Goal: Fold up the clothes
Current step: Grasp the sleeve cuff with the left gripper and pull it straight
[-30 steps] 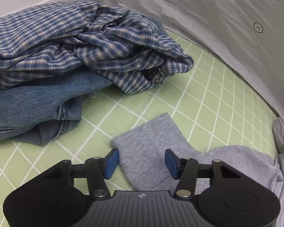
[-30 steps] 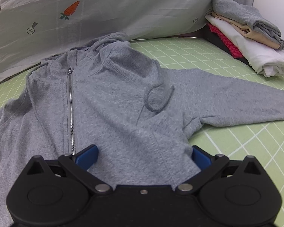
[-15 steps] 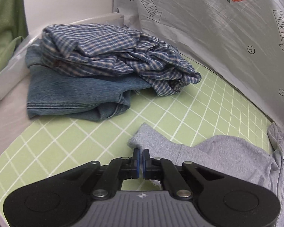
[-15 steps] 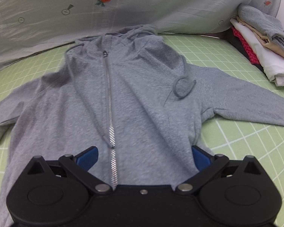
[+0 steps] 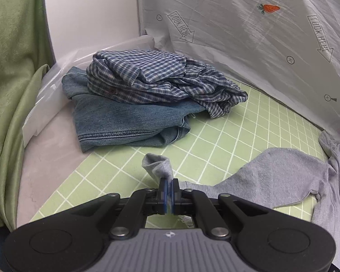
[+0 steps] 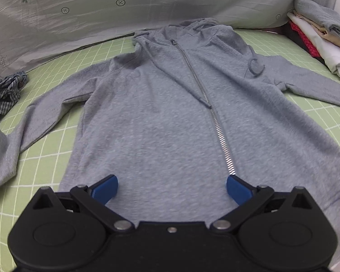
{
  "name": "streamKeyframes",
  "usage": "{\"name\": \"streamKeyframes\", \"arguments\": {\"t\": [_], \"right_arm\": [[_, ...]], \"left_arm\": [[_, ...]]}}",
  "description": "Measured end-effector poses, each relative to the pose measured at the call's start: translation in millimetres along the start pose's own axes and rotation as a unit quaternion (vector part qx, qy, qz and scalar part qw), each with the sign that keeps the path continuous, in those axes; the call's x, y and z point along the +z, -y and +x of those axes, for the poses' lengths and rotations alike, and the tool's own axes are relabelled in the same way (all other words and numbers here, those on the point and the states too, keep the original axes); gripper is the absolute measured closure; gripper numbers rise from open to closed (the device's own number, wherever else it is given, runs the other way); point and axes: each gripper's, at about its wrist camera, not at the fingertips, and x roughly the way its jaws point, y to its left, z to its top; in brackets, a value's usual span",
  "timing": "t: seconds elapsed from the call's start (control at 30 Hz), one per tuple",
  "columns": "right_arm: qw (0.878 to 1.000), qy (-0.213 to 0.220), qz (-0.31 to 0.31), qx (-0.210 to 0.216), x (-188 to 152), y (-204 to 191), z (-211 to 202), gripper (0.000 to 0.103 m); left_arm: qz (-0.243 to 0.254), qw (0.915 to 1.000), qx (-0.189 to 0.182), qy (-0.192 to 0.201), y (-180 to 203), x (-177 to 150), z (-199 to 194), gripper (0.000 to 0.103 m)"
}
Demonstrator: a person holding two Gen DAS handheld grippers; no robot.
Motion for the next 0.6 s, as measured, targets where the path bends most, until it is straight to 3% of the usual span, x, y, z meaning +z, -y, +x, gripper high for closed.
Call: {"name": "streamKeyframes", "arguments": {"t": [0.13, 0.23, 0.37, 0.43, 0.6], "right_arm": [[0.998, 0.013, 0.044, -0.045, -15.5, -43.3, -6.5, 0.0], [0.996, 0.015, 0.041, -0.081, -23.6, -74.8, -5.0, 0.0], [0.994, 0.012, 0.043, -0.103, -24.0, -99.6, -10.6, 0.0], [0.994, 0.004, 0.032, -0.105, -25.6, -106.9, -11.3, 0.0], [0.993, -0.006, 0.04, -0.114, -30.8, -120.9, -8.3, 0.0]], "left_arm": [[0.023, 0.997, -0.044, -0.059, -23.6, 4.6, 27.7, 0.1], [0.047, 0.9925, -0.067, -0.091, -41.2, 7.3, 41.1, 0.094], [0.059, 0.9892, -0.083, -0.106, -58.2, 15.9, 50.7, 0.064], [0.062, 0.9882, -0.088, -0.109, -63.0, 19.7, 57.5, 0.056], [0.069, 0.9838, -0.1, -0.132, -64.5, 27.6, 83.7, 0.049]]}}
